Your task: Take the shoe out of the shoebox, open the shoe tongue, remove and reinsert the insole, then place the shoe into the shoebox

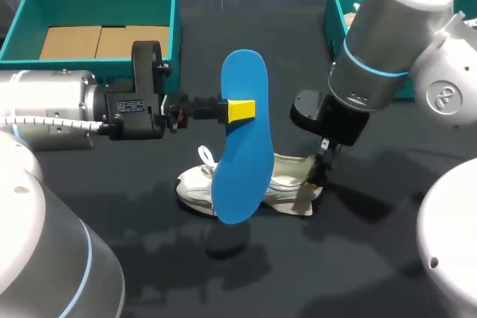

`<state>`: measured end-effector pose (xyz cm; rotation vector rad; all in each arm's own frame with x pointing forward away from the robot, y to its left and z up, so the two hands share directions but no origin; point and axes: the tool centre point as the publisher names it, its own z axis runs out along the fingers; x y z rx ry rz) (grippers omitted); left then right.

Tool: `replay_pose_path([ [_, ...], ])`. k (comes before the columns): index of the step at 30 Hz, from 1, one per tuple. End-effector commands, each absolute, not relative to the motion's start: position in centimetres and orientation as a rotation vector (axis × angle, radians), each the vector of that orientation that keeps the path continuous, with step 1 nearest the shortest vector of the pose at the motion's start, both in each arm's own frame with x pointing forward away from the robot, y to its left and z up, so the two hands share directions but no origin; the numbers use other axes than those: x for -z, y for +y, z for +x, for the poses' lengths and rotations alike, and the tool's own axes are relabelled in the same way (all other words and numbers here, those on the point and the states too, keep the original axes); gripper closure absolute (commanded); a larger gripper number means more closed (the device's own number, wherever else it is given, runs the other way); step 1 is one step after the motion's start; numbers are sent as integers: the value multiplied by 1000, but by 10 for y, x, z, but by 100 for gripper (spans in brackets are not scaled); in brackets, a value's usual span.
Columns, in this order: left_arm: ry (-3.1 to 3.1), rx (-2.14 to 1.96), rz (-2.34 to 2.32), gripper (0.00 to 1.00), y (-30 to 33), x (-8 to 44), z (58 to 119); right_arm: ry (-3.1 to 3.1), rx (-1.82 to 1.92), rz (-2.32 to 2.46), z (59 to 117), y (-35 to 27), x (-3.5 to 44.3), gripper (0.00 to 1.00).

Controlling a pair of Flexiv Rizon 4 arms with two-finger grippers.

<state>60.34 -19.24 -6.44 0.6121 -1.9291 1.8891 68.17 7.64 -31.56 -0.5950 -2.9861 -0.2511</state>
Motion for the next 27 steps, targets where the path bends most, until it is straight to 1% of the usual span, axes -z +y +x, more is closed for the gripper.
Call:
replay_pose_path([
  [1,-1927,-1892,613,100,-196,65,604,-2993,140,-603,679,82,315,0],
  [13,-1927,-1892,613,100,-196,65,604,-3028,135,-587,679,93,312,0],
  [22,-1927,-1892,613,100,-196,65,604,-3087,135,-455,694,124,298,0],
  [27,-1927,-1892,613,100,-196,65,604,-3103,133,-407,705,137,304,0],
])
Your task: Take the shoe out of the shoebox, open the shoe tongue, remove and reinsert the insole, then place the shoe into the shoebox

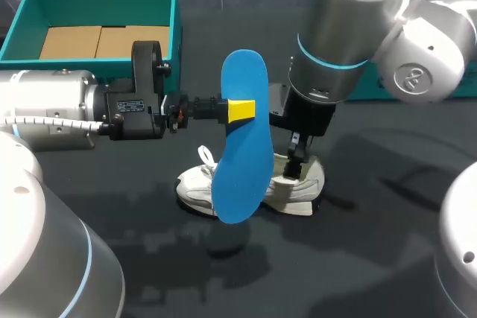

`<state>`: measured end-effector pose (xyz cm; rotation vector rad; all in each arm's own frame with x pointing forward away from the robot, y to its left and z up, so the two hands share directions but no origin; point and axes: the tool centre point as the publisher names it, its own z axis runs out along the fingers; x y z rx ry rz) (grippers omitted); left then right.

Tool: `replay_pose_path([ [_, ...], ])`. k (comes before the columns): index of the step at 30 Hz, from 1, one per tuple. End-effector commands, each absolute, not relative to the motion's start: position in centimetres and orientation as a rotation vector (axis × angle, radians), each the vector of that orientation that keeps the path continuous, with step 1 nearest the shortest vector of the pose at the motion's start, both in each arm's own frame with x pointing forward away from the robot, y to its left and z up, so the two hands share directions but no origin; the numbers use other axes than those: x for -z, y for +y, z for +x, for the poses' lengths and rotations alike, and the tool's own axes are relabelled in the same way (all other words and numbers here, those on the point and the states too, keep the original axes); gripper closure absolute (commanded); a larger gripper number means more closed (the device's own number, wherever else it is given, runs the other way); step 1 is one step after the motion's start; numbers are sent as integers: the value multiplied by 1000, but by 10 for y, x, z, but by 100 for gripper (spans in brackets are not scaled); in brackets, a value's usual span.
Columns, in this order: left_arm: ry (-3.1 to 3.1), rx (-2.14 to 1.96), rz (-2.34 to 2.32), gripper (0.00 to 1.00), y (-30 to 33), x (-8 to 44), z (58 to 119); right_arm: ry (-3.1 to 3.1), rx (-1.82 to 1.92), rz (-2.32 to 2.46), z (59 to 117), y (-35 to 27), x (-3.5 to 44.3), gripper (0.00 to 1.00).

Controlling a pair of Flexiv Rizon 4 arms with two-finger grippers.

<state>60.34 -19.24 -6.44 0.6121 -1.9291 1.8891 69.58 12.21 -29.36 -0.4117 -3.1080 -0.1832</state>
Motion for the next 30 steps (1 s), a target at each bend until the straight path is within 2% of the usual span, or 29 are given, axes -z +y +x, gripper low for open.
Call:
replay_pose_path([
  [1,-1927,-1892,613,100,-196,65,604,-3106,136,-396,706,138,305,0],
  [23,-1927,-1892,613,100,-196,65,604,-3100,156,-233,729,150,354,1],
  [26,-1927,-1892,613,100,-196,65,604,-3090,160,-215,730,150,359,5],
  [30,-1927,-1892,613,100,-196,65,604,-3063,158,-201,729,151,368,20],
])
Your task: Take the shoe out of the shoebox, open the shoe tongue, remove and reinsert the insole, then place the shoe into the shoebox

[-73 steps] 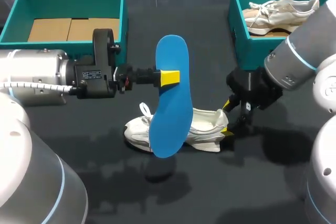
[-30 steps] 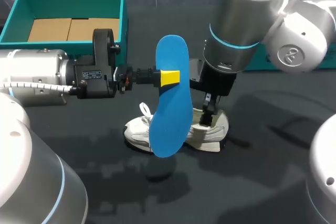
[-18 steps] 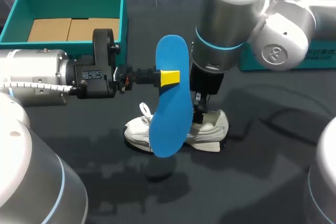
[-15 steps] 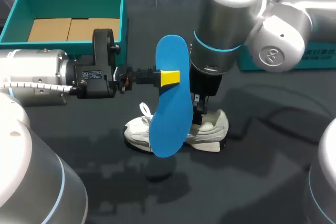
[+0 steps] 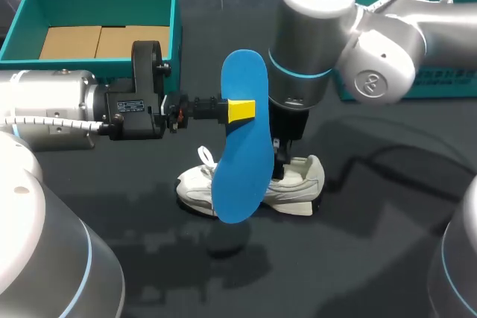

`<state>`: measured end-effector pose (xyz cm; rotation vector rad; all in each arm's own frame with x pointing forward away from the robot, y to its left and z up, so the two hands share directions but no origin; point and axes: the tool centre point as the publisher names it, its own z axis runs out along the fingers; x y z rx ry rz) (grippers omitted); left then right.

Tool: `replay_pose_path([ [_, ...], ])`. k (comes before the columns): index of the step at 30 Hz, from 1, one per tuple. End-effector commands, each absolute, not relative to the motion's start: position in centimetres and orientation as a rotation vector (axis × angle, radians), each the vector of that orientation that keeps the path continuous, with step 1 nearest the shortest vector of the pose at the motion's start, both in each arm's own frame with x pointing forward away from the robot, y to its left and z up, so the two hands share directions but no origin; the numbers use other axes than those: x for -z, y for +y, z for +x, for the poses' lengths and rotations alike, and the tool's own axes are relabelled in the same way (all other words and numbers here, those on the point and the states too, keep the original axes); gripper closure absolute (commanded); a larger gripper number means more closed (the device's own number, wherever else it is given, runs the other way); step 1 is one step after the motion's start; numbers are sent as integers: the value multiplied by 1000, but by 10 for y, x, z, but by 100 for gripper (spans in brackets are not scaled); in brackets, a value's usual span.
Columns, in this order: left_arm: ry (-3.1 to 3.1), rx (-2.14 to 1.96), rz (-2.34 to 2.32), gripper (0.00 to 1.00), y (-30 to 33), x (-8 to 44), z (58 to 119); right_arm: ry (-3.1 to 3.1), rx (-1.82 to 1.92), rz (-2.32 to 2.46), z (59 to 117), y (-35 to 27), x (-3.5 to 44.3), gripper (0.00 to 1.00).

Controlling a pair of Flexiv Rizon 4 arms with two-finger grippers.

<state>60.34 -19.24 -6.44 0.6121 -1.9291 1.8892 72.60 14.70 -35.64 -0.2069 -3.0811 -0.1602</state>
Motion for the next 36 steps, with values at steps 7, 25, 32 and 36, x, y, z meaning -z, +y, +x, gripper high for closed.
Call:
replay_pose_path([
  [7,-1927,-1892,613,100,-196,65,604,-3038,163,-194,726,150,376,82],
  [25,-1927,-1892,613,100,-196,65,604,-3030,143,-237,713,138,366,100],
  [32,-1927,-1892,613,100,-196,65,604,-2997,187,-431,710,130,347,100],
  [36,-1927,-1892,613,100,-196,65,604,-2978,207,-580,706,127,338,100],
])
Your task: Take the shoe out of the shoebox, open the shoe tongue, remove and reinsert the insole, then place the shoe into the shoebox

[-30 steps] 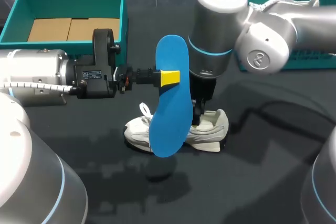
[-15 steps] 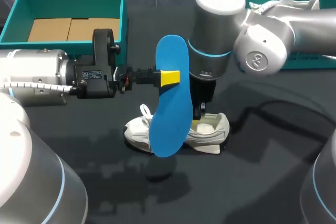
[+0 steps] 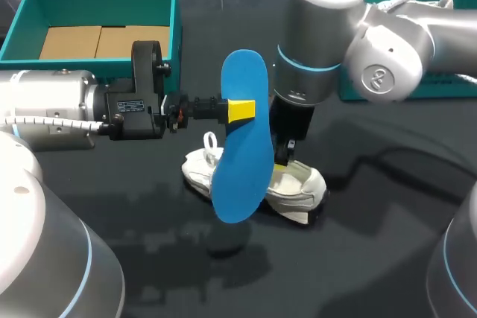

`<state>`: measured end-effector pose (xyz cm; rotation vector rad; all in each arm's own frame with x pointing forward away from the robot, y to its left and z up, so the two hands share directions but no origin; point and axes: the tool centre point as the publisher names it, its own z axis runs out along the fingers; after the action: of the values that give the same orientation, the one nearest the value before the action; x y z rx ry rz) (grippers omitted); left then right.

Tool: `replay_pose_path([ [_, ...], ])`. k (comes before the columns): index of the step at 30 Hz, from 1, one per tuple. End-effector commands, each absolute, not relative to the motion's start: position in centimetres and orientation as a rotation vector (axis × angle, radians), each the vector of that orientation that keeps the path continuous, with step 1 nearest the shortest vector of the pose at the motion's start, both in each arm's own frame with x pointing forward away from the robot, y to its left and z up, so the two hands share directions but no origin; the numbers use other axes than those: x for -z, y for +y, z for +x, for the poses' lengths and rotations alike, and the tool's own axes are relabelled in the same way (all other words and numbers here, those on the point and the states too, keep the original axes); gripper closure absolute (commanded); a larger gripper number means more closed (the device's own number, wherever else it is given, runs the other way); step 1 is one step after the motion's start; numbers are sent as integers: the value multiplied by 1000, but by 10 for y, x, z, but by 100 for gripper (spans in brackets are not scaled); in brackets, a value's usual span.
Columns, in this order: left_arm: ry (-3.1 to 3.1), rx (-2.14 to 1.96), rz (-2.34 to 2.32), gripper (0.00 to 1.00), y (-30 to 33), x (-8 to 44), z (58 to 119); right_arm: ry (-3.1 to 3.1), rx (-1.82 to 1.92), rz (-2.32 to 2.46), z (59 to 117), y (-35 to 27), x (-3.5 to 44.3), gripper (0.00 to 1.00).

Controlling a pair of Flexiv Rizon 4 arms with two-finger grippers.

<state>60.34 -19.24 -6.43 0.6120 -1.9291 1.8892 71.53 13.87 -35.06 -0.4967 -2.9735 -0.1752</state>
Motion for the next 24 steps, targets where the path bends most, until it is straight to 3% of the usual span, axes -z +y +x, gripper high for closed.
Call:
replay_pose_path([
  [1,-1927,-1892,613,100,-196,65,604,-2970,212,-633,705,126,336,100],
  [9,-1927,-1892,613,100,-196,65,604,-2824,432,-1243,691,122,321,100],
  [24,-1927,-1892,613,100,-196,65,604,-2768,485,-1370,690,122,320,100],
])
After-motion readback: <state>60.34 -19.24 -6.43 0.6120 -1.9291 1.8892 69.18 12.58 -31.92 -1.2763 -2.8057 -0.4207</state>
